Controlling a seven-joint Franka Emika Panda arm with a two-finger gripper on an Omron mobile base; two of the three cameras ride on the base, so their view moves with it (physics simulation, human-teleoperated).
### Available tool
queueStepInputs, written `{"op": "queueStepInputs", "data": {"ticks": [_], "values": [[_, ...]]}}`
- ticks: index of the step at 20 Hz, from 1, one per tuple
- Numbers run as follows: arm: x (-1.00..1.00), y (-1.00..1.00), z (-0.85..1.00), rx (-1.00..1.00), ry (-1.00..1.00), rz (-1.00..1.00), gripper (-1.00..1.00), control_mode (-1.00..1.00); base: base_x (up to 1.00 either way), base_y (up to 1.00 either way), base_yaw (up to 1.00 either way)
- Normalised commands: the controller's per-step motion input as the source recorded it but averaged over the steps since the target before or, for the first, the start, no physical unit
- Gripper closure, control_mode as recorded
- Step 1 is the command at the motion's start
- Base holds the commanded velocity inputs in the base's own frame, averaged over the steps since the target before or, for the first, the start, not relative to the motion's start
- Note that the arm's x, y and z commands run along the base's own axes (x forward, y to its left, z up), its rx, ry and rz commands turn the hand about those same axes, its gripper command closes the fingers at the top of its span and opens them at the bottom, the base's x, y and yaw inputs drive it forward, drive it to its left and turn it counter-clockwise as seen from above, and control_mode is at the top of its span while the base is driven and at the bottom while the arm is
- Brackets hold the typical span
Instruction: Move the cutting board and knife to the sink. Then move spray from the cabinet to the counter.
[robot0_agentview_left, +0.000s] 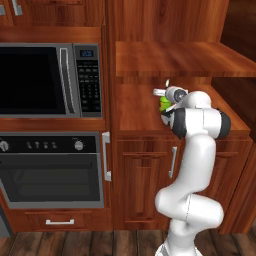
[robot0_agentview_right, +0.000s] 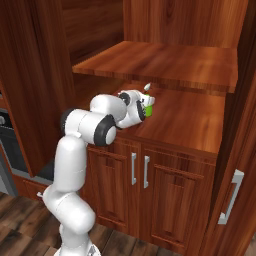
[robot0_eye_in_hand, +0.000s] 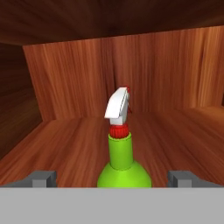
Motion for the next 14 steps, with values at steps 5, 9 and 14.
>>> {"op": "queueStepInputs", "data": {"ticks": [5, 9, 14], "values": [[0.08, 0.00, 0.00, 0.00, 0.00, 0.00, -1.00, -1.00, 0.00, 0.00, 0.00], [0.08, 0.00, 0.00, 0.00, 0.00, 0.00, -1.00, -1.00, 0.00, 0.00, 0.00], [0.07, 0.00, 0.00, 0.00, 0.00, 0.00, -1.00, -1.00, 0.00, 0.00, 0.00]]}}
